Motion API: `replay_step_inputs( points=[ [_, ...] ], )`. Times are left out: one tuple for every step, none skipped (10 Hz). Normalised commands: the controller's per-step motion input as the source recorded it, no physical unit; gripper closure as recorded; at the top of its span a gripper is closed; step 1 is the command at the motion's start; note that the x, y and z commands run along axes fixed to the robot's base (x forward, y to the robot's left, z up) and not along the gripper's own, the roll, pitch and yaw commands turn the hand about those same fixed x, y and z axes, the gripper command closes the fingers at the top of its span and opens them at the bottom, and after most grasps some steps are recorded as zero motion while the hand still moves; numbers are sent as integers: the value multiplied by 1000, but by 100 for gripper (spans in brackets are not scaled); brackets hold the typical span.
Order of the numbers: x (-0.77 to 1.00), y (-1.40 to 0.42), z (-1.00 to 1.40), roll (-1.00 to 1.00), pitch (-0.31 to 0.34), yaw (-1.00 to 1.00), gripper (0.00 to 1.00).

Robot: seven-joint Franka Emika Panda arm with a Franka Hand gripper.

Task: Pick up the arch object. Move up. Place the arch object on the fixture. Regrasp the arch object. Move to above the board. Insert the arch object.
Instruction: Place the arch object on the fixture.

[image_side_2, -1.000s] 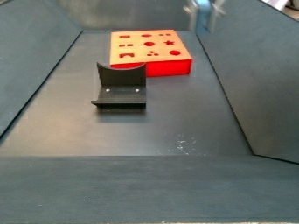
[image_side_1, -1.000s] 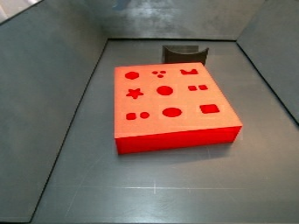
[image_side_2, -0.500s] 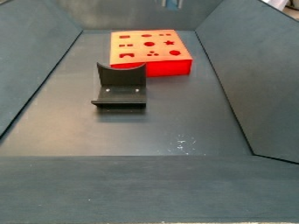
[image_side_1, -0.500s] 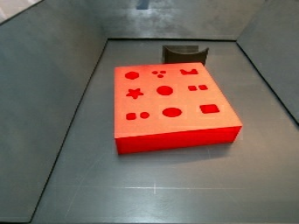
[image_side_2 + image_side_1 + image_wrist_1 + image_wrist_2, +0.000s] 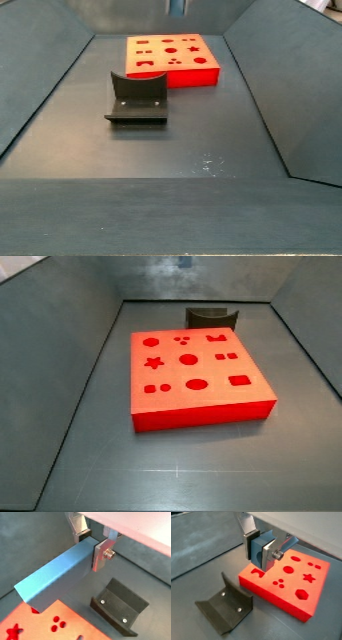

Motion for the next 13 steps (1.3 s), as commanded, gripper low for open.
replay_step_inputs(
  points=[
    [1000,787,-230,-1000,233,135,100],
    [1000,711,-158,-1000,257,97,100],
    [963,589,-108,-1000,274,56,100],
    [848,418,-78,-987,281,12,100],
    [709,193,-39,-777,232,-52,100],
    [602,100,-23,-592,189,-82,100],
    [488,84,-16,-413,151,-103,100],
    [370,62,-7,-275,127,-107,100],
    [254,45,-1,-214,100,-103,100],
    [113,61,-1000,-1000,50,-132,100],
    [97,68,-1000,-1000,25,-139,100],
    [100,74,-1000,-1000,24,-142,100],
    [117,76,-1000,-1000,40,-147,100]
  ],
)
